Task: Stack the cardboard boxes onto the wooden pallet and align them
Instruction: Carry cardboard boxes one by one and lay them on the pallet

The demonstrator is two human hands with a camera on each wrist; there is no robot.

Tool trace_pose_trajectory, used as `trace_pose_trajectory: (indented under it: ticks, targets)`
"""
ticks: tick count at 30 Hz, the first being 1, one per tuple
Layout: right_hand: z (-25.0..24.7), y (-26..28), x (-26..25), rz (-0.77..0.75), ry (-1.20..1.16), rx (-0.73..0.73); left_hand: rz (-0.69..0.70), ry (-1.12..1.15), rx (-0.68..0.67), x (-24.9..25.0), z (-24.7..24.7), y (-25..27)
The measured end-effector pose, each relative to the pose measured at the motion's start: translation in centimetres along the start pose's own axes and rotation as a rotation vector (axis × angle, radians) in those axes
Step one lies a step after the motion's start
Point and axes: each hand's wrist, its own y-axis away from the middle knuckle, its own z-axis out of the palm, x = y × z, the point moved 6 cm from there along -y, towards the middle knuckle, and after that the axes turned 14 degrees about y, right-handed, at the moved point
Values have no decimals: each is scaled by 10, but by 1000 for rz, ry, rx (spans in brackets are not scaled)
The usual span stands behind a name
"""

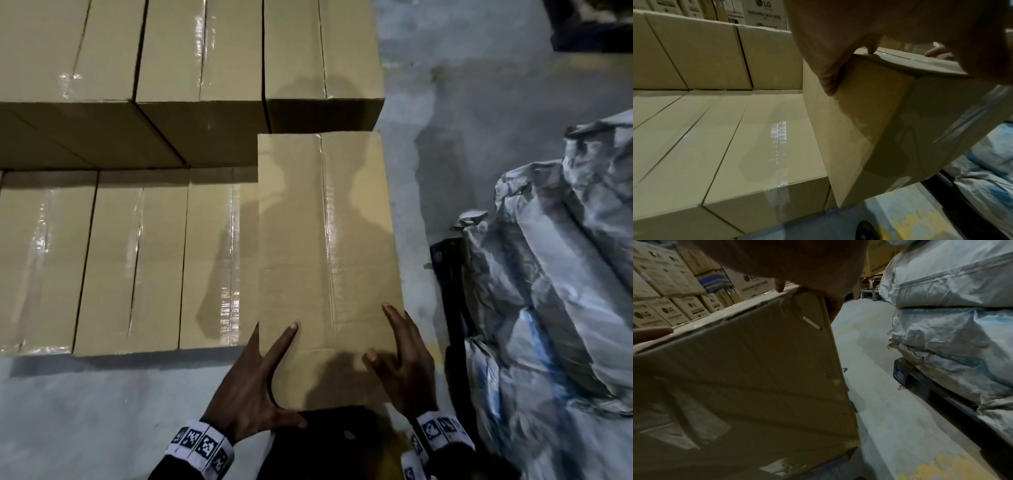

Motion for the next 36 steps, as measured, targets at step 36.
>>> trace_pose_trajectory:
  ticks: [36]
  targets:
    - [-12, -66, -7, -9, -123, 30, 100, -43, 44, 21, -35, -55]
